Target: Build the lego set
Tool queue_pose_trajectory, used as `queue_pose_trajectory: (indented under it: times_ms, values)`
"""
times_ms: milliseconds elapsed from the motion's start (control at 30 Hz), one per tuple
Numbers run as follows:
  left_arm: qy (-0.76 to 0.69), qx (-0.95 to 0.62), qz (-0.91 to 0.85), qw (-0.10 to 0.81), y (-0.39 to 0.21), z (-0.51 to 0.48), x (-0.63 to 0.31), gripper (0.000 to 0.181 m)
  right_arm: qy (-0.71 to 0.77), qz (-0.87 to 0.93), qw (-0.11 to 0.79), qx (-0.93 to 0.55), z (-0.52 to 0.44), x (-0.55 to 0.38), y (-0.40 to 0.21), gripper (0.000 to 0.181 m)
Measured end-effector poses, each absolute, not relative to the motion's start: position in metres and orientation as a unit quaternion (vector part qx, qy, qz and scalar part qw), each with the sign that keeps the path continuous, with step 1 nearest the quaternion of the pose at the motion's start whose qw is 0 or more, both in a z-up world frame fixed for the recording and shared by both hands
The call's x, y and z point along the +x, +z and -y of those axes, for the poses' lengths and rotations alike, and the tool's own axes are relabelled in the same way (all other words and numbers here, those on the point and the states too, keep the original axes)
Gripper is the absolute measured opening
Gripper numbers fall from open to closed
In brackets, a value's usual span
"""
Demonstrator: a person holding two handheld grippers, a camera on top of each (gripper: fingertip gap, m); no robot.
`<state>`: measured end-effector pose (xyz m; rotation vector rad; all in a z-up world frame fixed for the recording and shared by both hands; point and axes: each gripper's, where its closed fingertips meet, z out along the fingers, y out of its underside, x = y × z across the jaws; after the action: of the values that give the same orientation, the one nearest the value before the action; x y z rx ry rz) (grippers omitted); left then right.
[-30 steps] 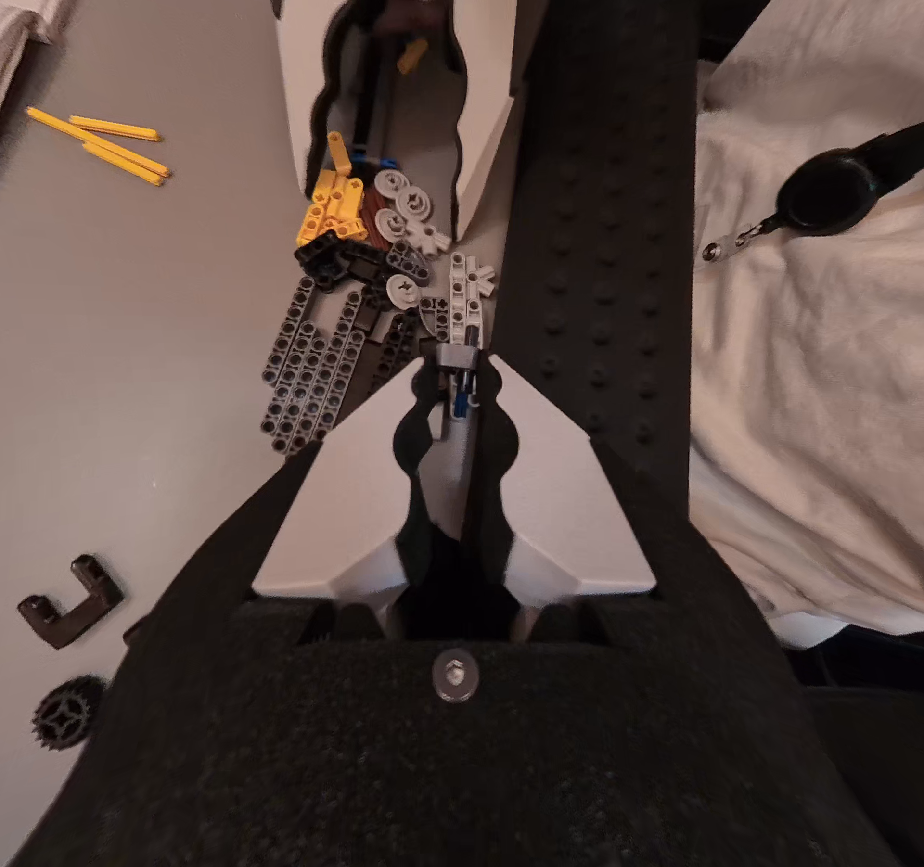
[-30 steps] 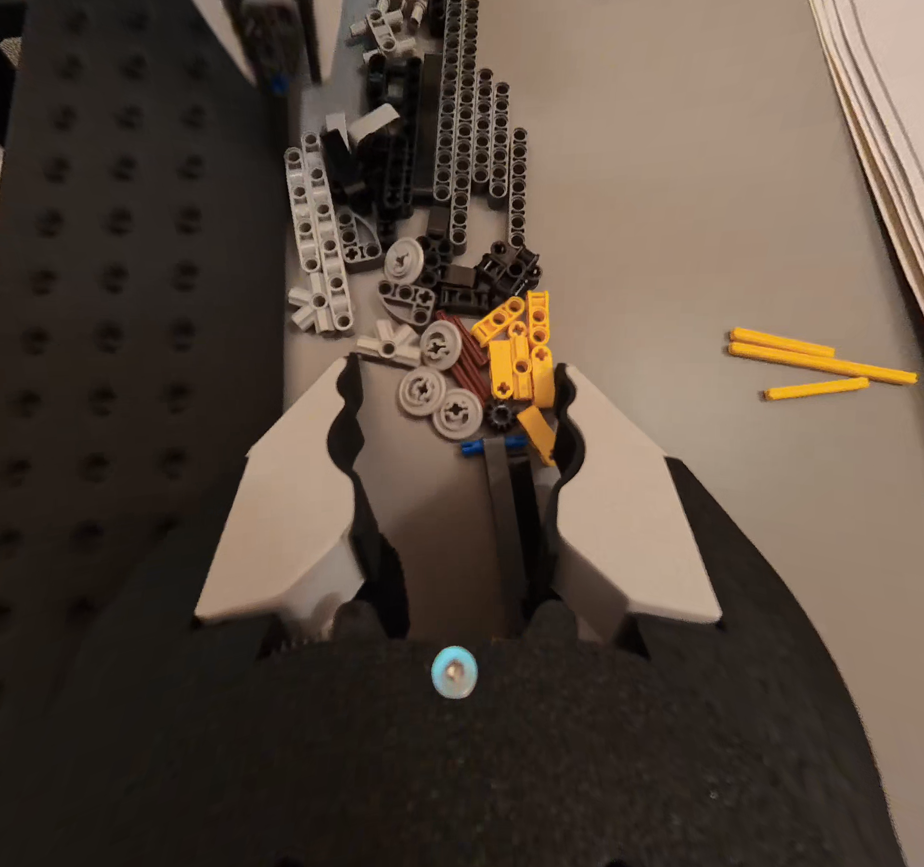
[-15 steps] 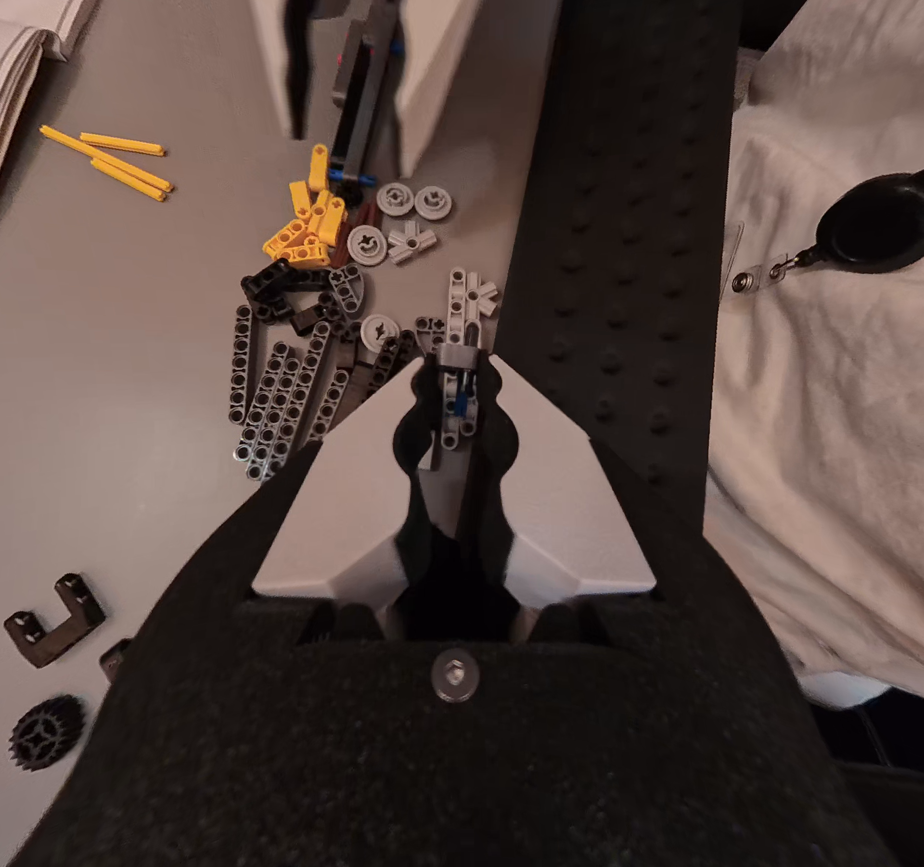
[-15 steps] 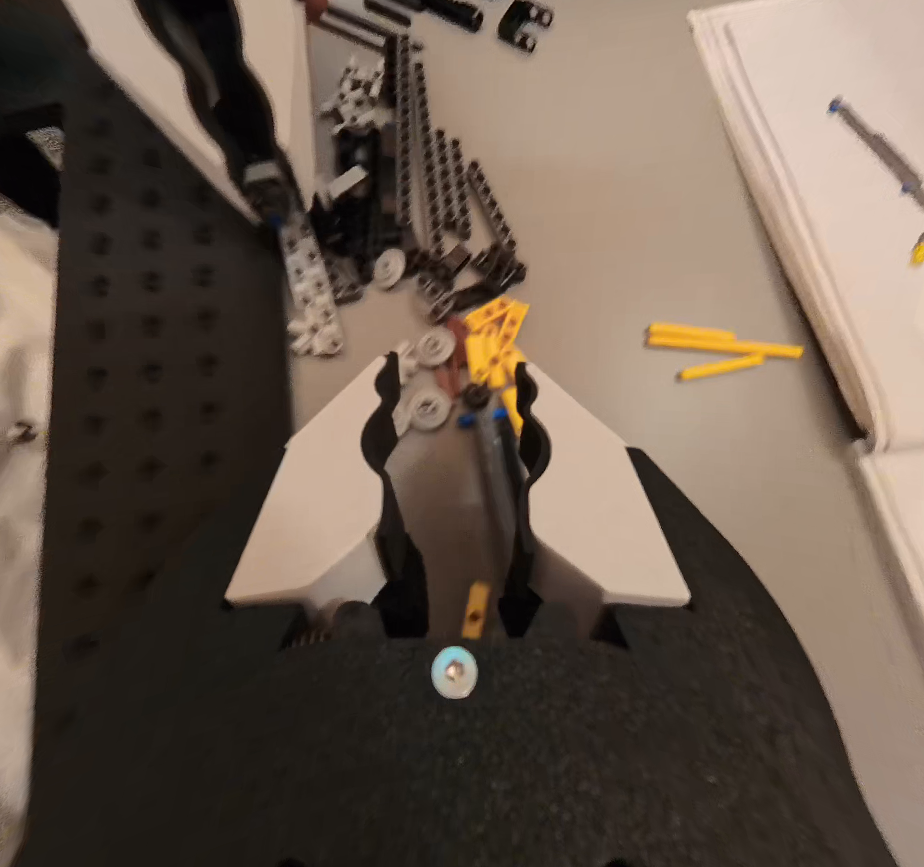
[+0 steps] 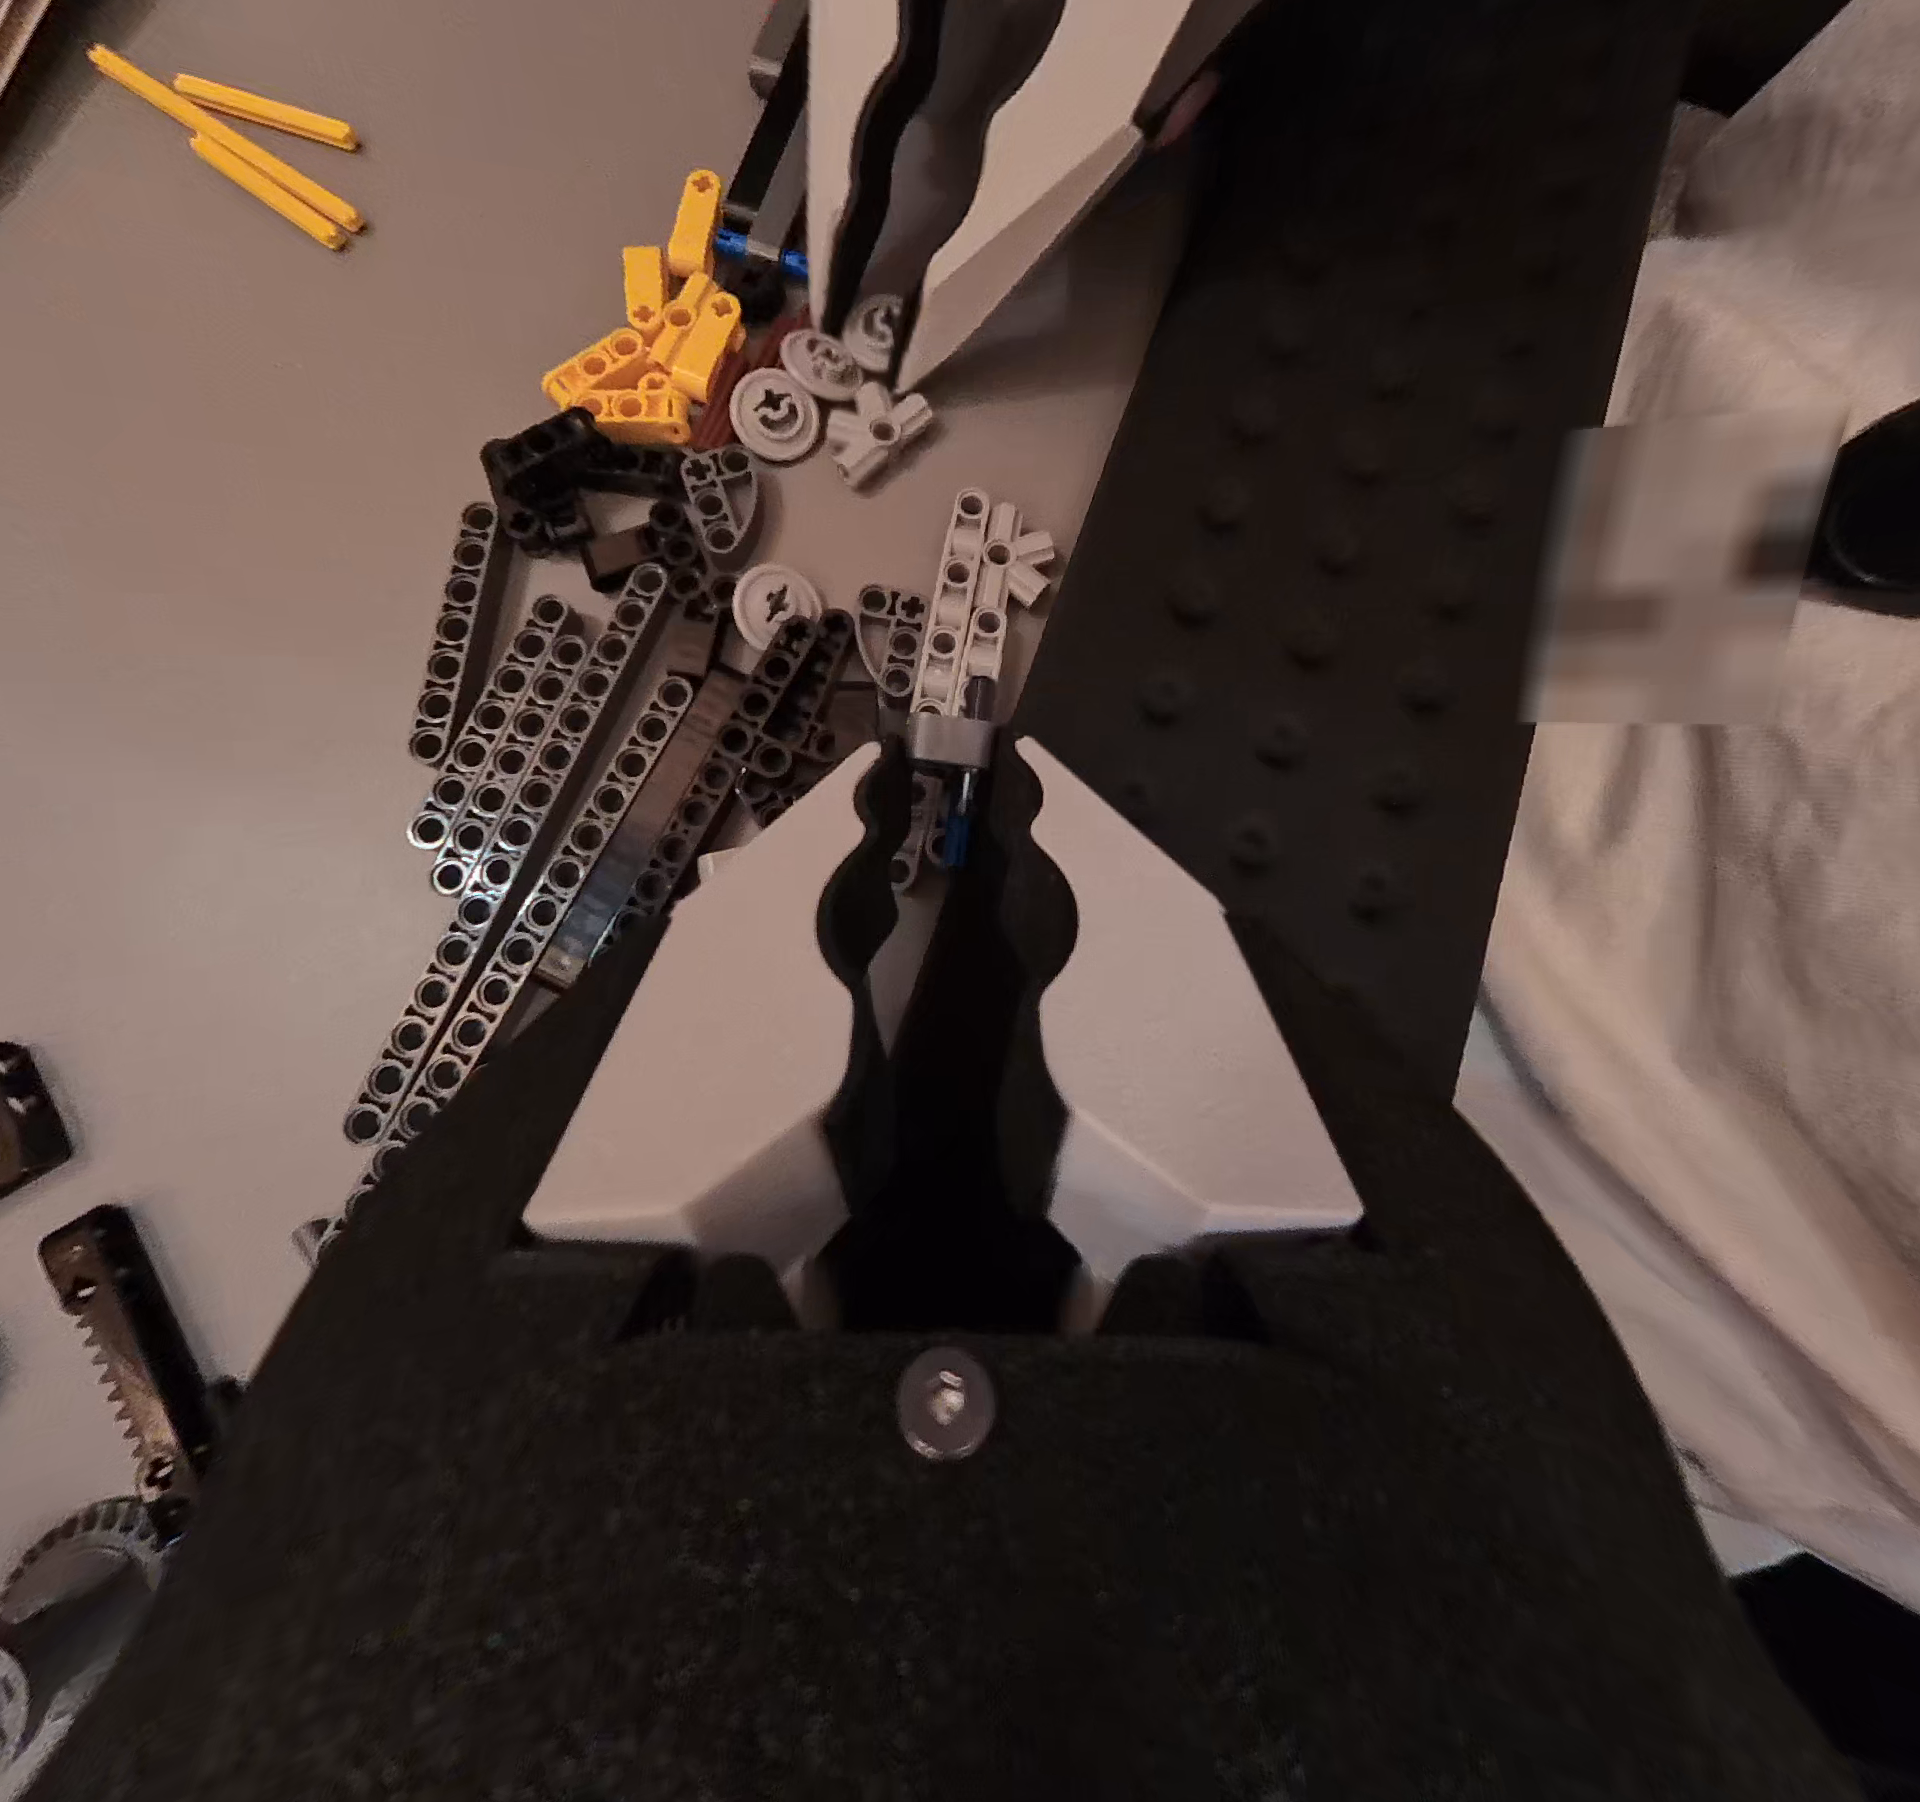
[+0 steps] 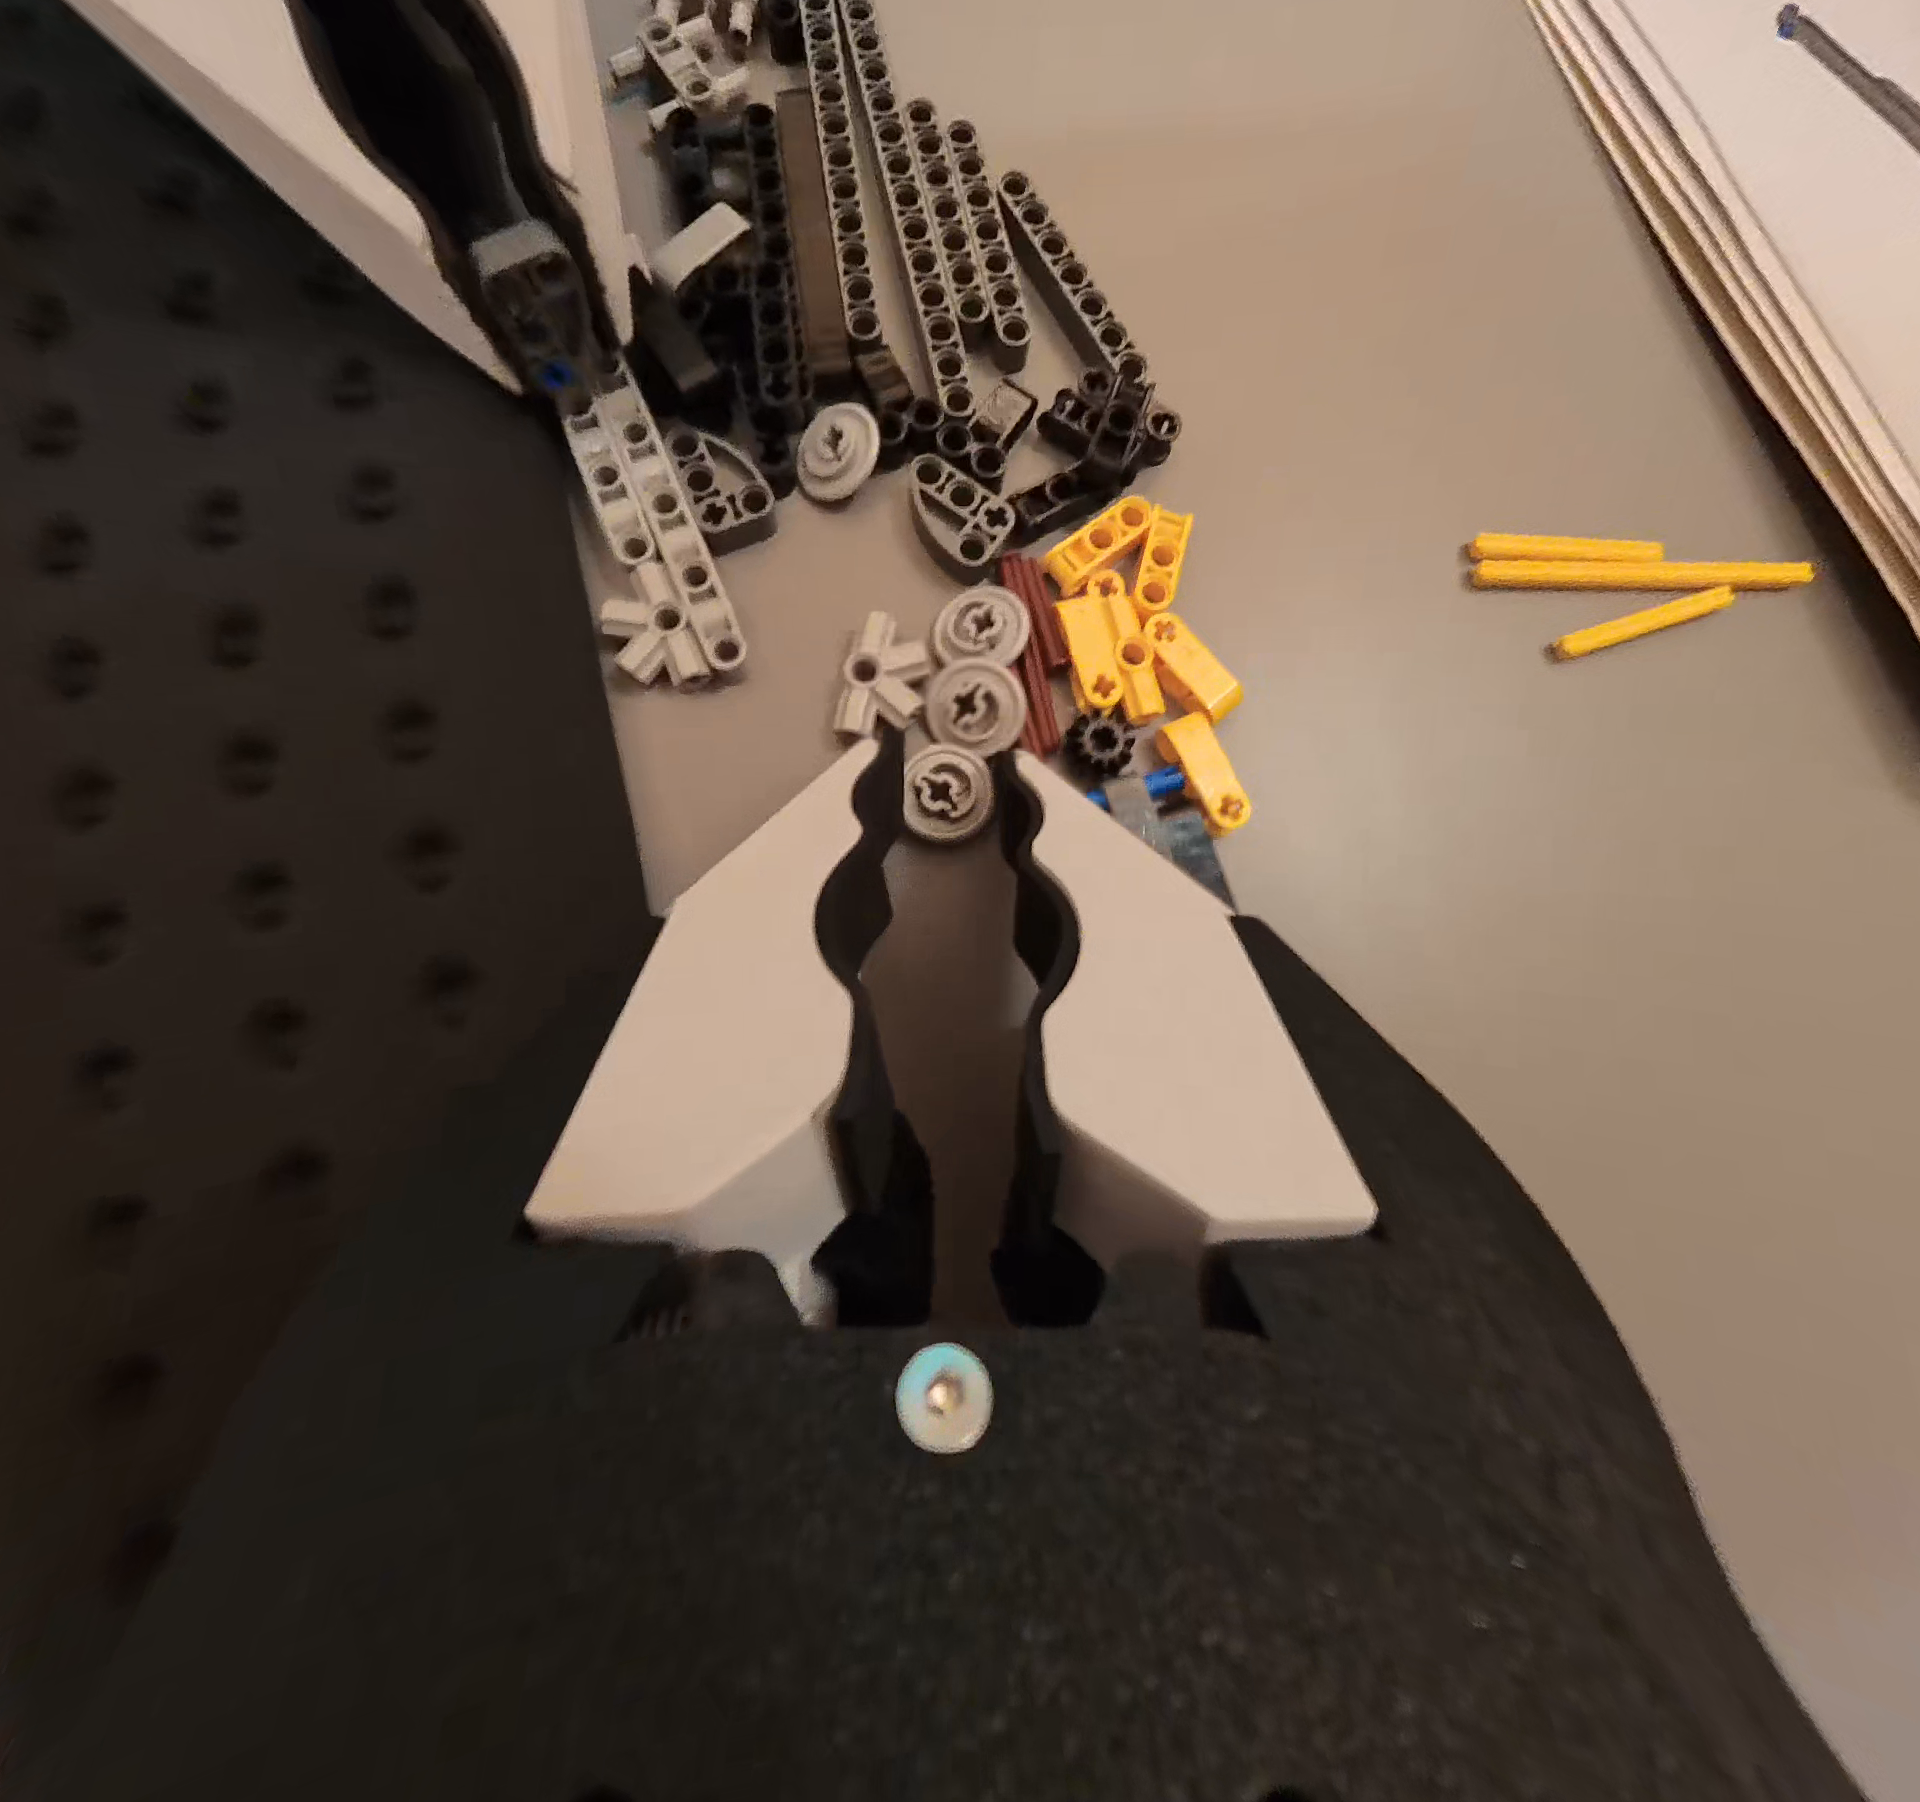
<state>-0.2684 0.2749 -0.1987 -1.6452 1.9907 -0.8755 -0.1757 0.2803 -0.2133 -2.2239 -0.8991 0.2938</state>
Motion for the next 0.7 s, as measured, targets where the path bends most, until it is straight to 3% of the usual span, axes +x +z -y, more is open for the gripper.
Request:
queue_pose_trajectory:
  times_ms: [233, 533, 633, 700]
  values:
    - [-0.317, -0.599, -0.712, 0.182, -0.202, -0.278, -0.265, 0.013, 0.058, 0.327, 0.363, -0.871, -0.320, -0.173, -0.214, 0.004]
    - [-0.339, -0.600, -0.700, 0.190, -0.196, -0.284, -0.263, 0.013, 0.096, 0.315, 0.376, -0.866, -0.366, -0.177, -0.204, 0.016]
    - [-0.376, -0.582, -0.699, 0.177, -0.186, -0.276, -0.267, 0.013, 0.151, 0.357, 0.410, -0.825, -0.340, -0.185, -0.181, 0.017]
    - [-0.393, -0.574, -0.700, 0.162, -0.184, -0.272, -0.269, 0.013, 0.279, 0.412, 0.375, -0.782, -0.293, -0.212, -0.172, 0.021]
